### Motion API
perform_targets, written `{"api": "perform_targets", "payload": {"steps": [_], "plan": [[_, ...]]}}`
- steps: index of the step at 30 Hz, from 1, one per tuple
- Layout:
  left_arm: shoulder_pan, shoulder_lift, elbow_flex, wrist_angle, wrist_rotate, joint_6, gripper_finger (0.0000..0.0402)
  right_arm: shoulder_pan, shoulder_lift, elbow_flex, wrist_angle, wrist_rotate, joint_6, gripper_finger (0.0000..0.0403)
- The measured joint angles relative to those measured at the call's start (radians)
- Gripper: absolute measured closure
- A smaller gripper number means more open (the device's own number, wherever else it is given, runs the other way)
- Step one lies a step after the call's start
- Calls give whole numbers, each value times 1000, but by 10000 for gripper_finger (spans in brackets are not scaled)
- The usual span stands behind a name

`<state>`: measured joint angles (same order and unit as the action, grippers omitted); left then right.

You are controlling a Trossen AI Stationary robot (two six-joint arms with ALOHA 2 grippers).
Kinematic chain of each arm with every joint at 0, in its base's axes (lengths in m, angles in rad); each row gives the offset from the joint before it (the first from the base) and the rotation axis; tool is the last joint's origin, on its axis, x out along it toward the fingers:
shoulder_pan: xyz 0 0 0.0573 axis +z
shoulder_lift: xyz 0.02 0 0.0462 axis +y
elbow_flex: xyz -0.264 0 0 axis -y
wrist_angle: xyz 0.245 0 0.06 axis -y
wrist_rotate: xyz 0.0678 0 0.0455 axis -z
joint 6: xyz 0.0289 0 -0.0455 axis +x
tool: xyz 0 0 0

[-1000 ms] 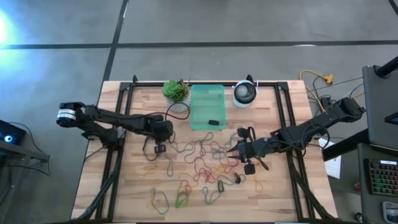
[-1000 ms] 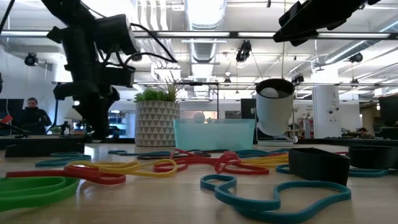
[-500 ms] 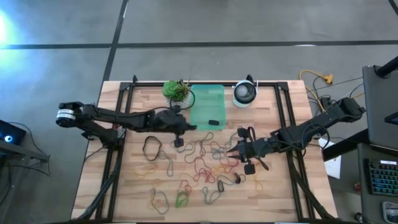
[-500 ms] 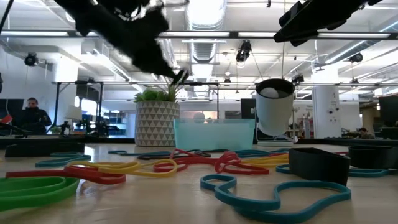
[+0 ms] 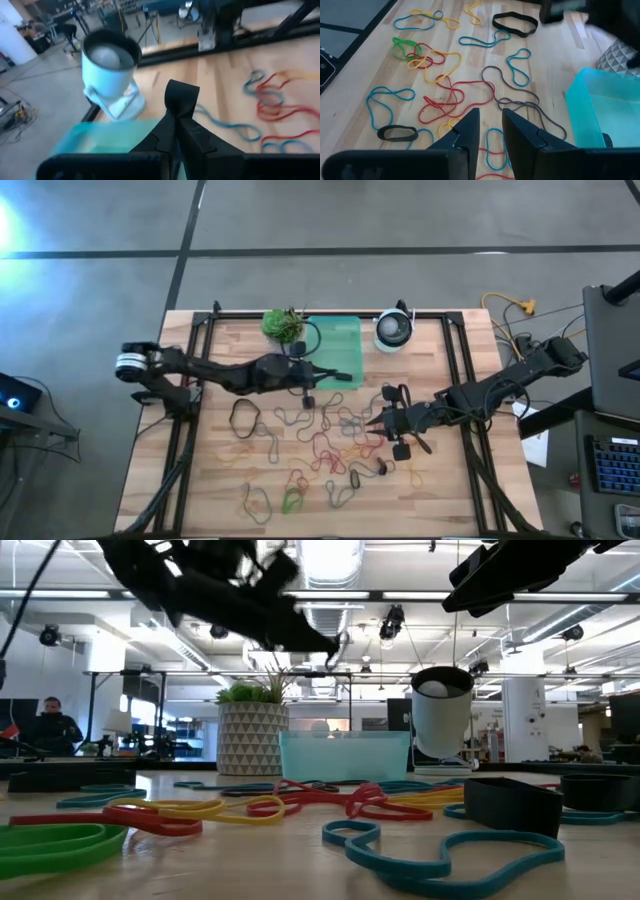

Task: Pick and place rubber bands into bin
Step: Put the black rubber band into the green bin

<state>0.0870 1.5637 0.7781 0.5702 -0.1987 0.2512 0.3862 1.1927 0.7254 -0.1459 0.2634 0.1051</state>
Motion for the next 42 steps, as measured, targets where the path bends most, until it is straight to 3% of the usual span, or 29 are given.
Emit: {"api": "perform_targets", "payload": {"steps": [9,28,42], "plan": [[17,185,94,-5,-199,-7,398,0,0,0,0,-2,0,328],[17,173,120,-66,-204,-63,396,-1,0,-10,-3,-1,0,335],[18,167,115,-65,-204,-56,315,-1,0,-10,0,0,0,336]]}}
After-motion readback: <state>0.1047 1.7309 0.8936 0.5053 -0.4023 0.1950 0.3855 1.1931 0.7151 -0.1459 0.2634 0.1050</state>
